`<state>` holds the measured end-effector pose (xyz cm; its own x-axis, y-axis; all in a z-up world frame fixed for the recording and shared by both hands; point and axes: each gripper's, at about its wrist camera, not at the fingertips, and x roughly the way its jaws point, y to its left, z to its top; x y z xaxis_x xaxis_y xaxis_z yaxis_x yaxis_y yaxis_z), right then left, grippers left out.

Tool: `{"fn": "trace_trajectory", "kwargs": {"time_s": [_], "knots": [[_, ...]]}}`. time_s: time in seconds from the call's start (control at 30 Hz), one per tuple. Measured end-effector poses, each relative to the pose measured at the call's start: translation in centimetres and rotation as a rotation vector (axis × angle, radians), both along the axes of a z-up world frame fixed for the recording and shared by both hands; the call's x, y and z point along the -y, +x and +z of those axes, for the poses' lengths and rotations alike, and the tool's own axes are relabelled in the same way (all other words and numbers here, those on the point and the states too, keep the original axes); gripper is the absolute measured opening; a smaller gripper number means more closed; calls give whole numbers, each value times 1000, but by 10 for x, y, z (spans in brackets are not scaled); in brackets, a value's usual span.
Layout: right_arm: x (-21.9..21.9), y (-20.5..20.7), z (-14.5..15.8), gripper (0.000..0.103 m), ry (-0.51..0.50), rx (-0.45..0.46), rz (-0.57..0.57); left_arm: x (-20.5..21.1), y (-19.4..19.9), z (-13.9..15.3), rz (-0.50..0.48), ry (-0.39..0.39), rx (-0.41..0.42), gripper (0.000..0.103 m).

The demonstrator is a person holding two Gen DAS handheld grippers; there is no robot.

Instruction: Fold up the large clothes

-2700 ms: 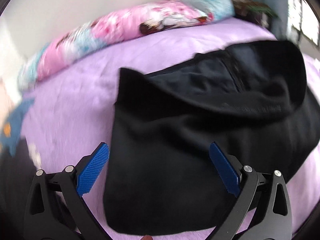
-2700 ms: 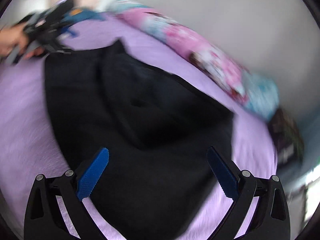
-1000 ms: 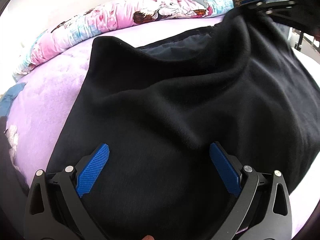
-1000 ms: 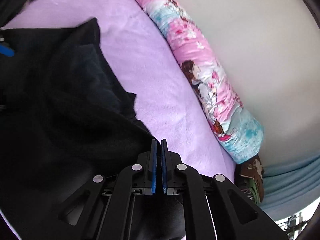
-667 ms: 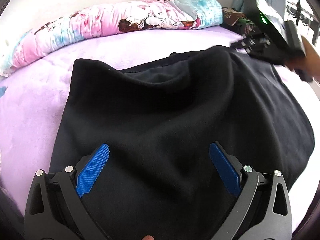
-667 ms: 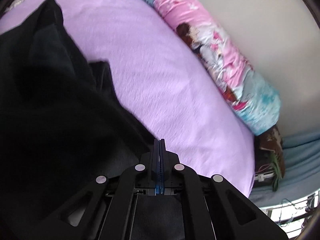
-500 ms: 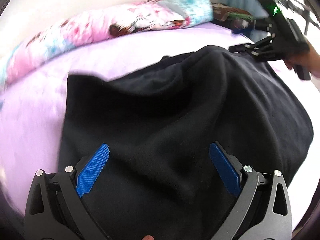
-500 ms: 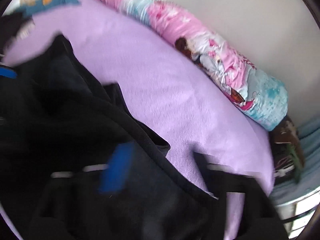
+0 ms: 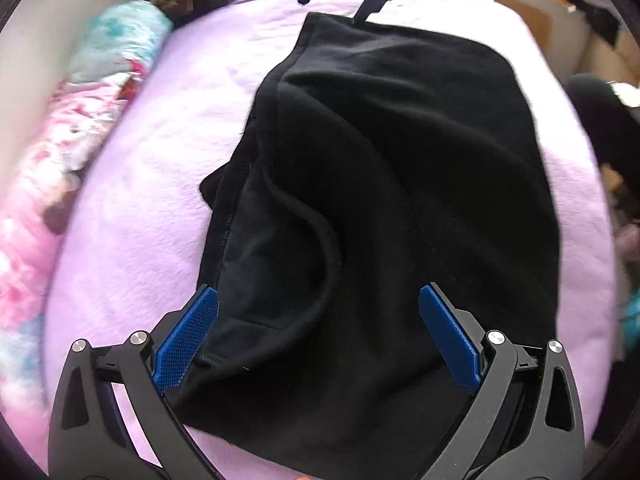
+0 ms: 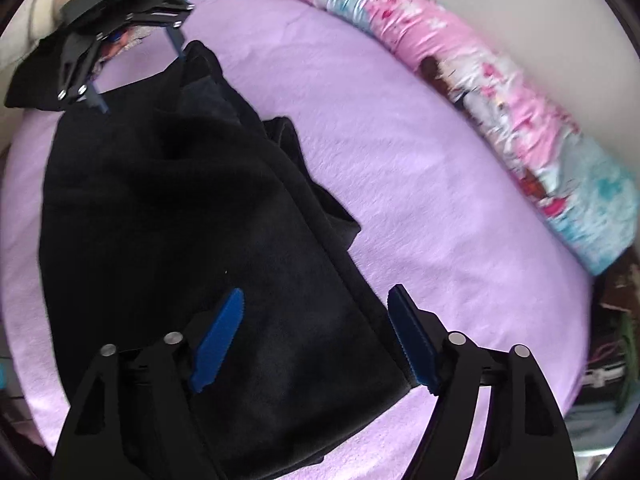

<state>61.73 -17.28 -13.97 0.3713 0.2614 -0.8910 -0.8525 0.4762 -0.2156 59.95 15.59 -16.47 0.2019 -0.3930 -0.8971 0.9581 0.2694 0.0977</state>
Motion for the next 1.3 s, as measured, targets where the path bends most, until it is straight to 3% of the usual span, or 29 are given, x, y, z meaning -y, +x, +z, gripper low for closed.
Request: {"fn": "trace_trajectory", "kwargs": {"time_s": [0.1, 0.13, 0.2, 0.23, 0.27, 0.3, 0.33, 0.47, 0.53, 0.6, 0.73, 0.8, 0.83, 0.87, 0.93, 1.0, 1.07, 1.17, 1.3], "knots": [[1, 16, -9, 63, -32, -16, 14, -1, 12, -4, -57, 25, -56, 96], [3, 22, -12, 62, -28, -33, 14, 0, 22, -7, -44, 25, -59, 85], [3, 29, -17, 62, -33, -53, 13, 2, 30, -10, -35, 14, -81, 53], [4, 33, -22, 62, -46, -63, 16, 5, 33, -15, -41, 28, -86, 51], [5, 37, -27, 62, -61, -69, 14, 7, 33, -20, -53, 50, -107, 43], [6, 41, -30, 62, -70, -75, 12, 9, 33, -27, -72, 79, -111, 29], [7, 44, -33, 62, -79, -80, 11, 11, 32, -33, -85, 111, -101, 23], [13, 50, -37, 62, -69, -74, -11, 14, 32, -50, -100, 156, -103, 11], [14, 50, -41, 62, -73, -75, -20, 16, 35, -53, -91, 173, -70, 4], [16, 48, -44, 62, -90, -66, -21, 17, 41, -50, -68, 180, -24, 4], [21, 50, -50, 62, -120, -46, -58, 22, 63, -42, 18, 247, 121, 8], [25, 50, -55, 62, -127, -33, -86, 22, 75, -49, 79, 301, 127, 13], [27, 50, -60, 62, -154, -18, -101, 23, 76, -52, 88, 334, 182, 25], [29, 50, -64, 62, -170, -18, -116, 21, 82, -58, 148, 398, 276, 29], [34, 52, -78, 62, -236, 0, -152, 11, 93, -57, 244, 436, 320, 77], [40, 52, -87, 62, -293, 16, -187, -2, 98, -43, 317, 422, 383, 93], [48, 52, -80, 62, -275, 41, -238, -14, 101, -31, 380, 415, 387, 92], [54, 38, -46, 65, -154, 94, -306, -25, 75, 0, 424, 310, 353, 98], [39, -18, -6, 83, 63, 102, -268, -12, 19, -1, 441, 168, 260, 97]]}}
